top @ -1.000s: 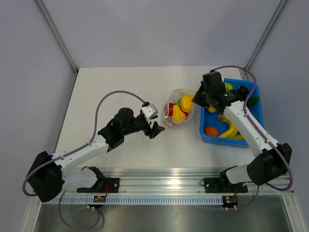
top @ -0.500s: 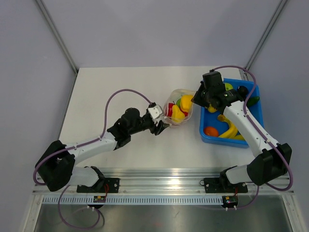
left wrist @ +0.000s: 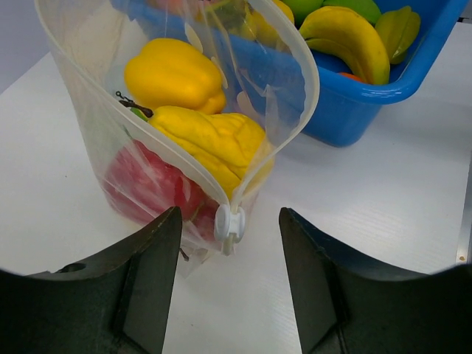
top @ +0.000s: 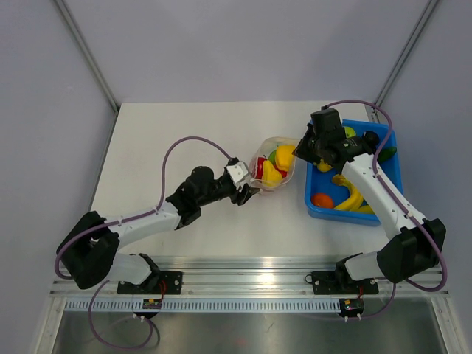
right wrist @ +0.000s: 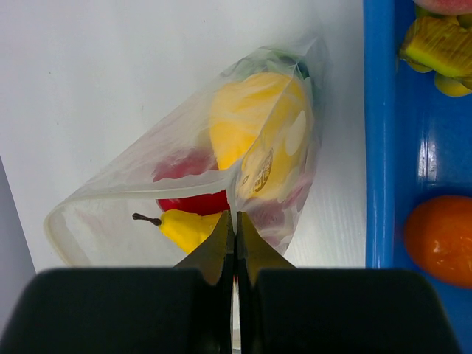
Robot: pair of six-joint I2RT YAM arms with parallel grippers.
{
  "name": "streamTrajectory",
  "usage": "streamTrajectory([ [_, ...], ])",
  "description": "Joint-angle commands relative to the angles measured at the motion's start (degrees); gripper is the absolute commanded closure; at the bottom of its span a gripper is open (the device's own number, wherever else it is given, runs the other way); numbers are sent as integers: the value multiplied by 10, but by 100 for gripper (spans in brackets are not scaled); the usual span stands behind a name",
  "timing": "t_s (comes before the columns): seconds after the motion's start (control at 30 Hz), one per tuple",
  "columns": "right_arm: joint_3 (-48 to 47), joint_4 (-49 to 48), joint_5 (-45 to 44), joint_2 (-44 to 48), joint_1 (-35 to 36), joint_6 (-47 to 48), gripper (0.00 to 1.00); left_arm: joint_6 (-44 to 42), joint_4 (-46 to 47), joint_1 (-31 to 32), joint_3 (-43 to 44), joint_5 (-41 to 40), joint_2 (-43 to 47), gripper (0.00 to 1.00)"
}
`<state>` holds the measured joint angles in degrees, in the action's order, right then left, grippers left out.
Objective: Place the food in the zip-top bag and seal the zipper
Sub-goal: Zip the zipper food storage bag at the center of the board.
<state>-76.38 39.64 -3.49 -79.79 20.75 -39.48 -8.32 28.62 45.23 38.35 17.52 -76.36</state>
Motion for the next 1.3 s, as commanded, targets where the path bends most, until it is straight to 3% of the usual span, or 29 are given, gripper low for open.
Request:
streamTrajectory([
  [0.0, -26, -30, 7, 16, -6, -1, 100, 6, 68, 2, -10, -14, -8, 39],
  [0.2, -25, -31, 8, 17, -9, -2, 100, 24, 101, 2, -25, -29, -18, 36],
  [0.33, -24, -31, 11, 17, -12, -2, 100, 24, 105, 2, -21, -32, -23, 41],
  [0.47, -23, -33, 12, 16, -12, -4, 100, 21, 102, 2, -13, -28, -27, 55],
  [0.57, -22, -32, 16, 16, -12, -2, 100, 21, 102, 2, -11, -21, -28, 76],
  [0.6, -22, -32, 16, 16, -12, -2, 100, 20, 101, 2, -11, -18, -28, 89],
  [0.67, -22, -29, 17, 16, -12, 1, 100, 17, 99, 2, -10, -13, -27, 100],
  [0.8, -25, -22, 32, 14, -14, 23, 100, 18, 106, 1, -16, -2, -14, 100],
  [0.93, -43, -14, 109, 18, -14, 106, 92, 14, 98, -2, -18, -12, 14, 100],
  [0.97, -48, -7, 130, 23, -12, 142, 83, 18, 93, -9, -15, -13, 25, 100],
  [1.07, -64, 1, 160, 44, -12, 213, 69, 22, 79, -48, -9, 56, 39, 100],
  [1.13, -79, 8, 172, 54, 2, 282, 55, 50, 71, -78, 2, 150, 38, 100],
  [1.27, -95, 25, 107, 57, 86, 387, 43, 70, 37, -139, 34, 247, 28, 100],
])
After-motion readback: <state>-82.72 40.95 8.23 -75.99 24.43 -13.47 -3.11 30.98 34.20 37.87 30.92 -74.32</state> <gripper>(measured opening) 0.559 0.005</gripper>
